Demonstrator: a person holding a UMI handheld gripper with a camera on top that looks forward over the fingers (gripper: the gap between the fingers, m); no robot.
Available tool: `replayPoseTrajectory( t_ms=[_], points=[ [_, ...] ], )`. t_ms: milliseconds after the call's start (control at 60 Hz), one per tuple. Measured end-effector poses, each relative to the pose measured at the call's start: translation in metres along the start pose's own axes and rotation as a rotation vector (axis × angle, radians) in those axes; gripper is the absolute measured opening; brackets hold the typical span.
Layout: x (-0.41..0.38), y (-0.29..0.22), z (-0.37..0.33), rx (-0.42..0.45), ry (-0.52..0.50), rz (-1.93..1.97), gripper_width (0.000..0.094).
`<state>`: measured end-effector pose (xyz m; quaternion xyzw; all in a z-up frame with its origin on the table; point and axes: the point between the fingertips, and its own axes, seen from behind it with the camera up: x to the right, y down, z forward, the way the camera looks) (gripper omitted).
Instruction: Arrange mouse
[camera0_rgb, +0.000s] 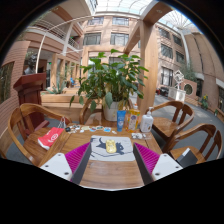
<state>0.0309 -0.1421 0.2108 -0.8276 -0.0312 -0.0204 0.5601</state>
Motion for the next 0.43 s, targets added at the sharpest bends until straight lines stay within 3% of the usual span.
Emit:
replayPoseTrajectory(
  t_ms=[433],
  points=[
    [-0.009,0.019,-0.044,-0.022,-0.008,-0.004,0.0853]
  ],
)
